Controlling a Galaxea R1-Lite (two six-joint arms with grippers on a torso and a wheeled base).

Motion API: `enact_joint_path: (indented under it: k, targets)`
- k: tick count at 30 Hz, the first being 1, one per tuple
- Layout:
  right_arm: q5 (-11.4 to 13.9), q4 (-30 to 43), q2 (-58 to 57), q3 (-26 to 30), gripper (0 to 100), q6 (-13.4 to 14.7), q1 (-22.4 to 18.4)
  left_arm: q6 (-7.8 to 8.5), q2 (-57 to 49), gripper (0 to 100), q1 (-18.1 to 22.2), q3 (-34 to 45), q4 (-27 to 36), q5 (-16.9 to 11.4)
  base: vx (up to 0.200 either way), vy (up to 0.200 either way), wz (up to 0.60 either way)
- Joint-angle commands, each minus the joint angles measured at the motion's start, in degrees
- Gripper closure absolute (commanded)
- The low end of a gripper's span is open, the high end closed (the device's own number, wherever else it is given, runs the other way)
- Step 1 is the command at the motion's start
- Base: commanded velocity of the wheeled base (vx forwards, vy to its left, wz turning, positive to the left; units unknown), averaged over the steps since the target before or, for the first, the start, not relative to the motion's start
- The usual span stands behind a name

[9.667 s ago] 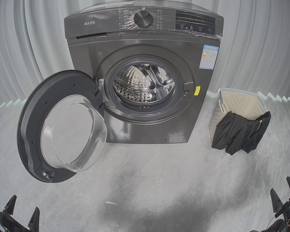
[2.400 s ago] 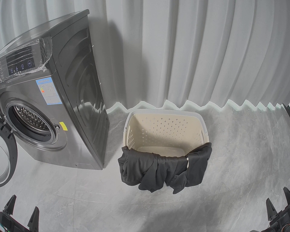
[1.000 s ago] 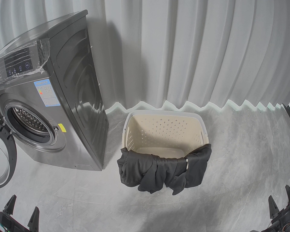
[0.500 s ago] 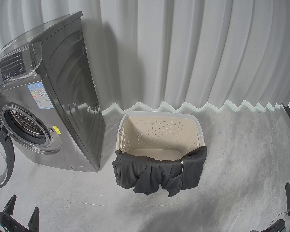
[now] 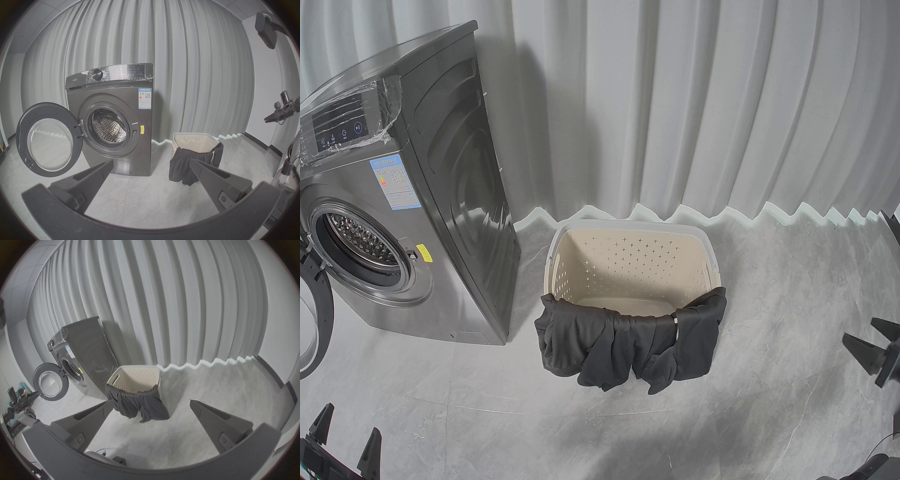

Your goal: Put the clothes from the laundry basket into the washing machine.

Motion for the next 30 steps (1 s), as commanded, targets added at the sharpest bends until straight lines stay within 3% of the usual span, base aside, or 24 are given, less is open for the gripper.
enact_joint_path:
  k: [1,7,16,26,30]
  targets:
    - [1.77,-14.78,31.08,-1.41,0,0.82,4.59,-0.03,-0.92,0,0.0,0.92,0.0,-0.02,0.0,0.0,0.0]
    - [1.68,-20.41,41.45,-2.29,0,1.0,5.74,-0.03,-0.92,0,0.0,0.92,0.0,-0.02,0.0,0.0,0.0]
    - [-0.43,-29.11,54.02,-4.84,0,1.17,7.76,-0.03,-0.92,0,0.0,0.92,0.0,-0.02,0.0,0.0,0.0]
    - [-0.43,-29.81,58.15,-5.63,0,1.88,8.99,-0.12,-0.92,0,0.0,0.92,0.0,-0.02,0.06,0.0,0.0]
    - [-2.01,-29.9,61.05,-7.13,0,1.97,8.99,-0.12,-0.92,0,0.0,0.92,0.0,-0.02,0.0,0.0,0.0]
